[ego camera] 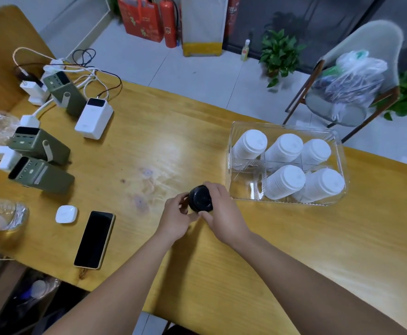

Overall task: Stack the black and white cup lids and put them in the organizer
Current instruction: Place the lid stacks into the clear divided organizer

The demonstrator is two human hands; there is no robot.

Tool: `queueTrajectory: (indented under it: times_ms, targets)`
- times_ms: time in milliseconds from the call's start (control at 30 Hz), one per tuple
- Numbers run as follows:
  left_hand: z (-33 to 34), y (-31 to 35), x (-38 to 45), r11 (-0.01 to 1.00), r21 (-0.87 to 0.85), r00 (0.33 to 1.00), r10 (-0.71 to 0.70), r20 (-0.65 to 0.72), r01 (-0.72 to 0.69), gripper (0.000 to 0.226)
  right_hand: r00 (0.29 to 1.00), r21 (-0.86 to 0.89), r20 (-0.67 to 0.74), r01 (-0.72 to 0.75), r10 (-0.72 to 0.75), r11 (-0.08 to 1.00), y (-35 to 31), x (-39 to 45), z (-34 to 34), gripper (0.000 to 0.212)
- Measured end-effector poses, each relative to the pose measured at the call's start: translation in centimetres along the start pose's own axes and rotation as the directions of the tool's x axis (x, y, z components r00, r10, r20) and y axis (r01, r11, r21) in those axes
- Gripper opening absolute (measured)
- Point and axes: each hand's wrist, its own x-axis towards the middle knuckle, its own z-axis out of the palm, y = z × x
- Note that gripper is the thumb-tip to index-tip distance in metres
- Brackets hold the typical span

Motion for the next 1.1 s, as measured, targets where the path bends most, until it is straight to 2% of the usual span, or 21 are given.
queueTrajectory:
  times_ms: [133, 333, 600, 700, 867, 1100]
  targets:
    - [0.4, -0.3, -1.8, 0.993, -0.097, 0.997, -0.057, 0.06, 0.062, 0.078, 0.999, 0.13, -0.051, -0.011, 0.018, 0.991, 1.1, -3.0, 0.2, 0.076]
    - [1.6, 0.7, -4.5, 0.988, -0.145, 0.996, -0.044, 0.076, 0.054, 0.057, 0.996, 0.189, -0.058, -0.053, 0.065, 0.981, 2.4, -6.4, -1.4, 0.078]
    - [4.4, 4.1, -6.9, 0.985, -0.174, 0.991, 0.011, 0.136, 0.013, 0.051, 0.985, 0.209, -0.135, -0.077, 0.107, 0.975, 3.6, -10.1, -7.3, 0.08]
    - [6.0, 5.8, -7.0, 0.979, -0.201, 0.989, 0.02, 0.149, 0.011, 0.047, 0.98, 0.138, -0.176, -0.069, 0.093, 0.988, 4.4, -10.0, -9.8, 0.079]
    - [8.0, 8.9, -6.6, 0.954, -0.297, 0.99, 0.013, 0.137, 0.029, 0.045, 0.972, -0.073, -0.231, 0.021, -0.037, 0.997, 5.8, -7.8, -14.0, 0.073]
    - [10.7, 10.1, -6.3, 0.925, -0.38, 0.989, 0.032, 0.144, 0.025, 0.054, 0.968, -0.181, -0.227, 0.067, -0.108, 0.981, 7.6, -4.1, -16.0, 0.076]
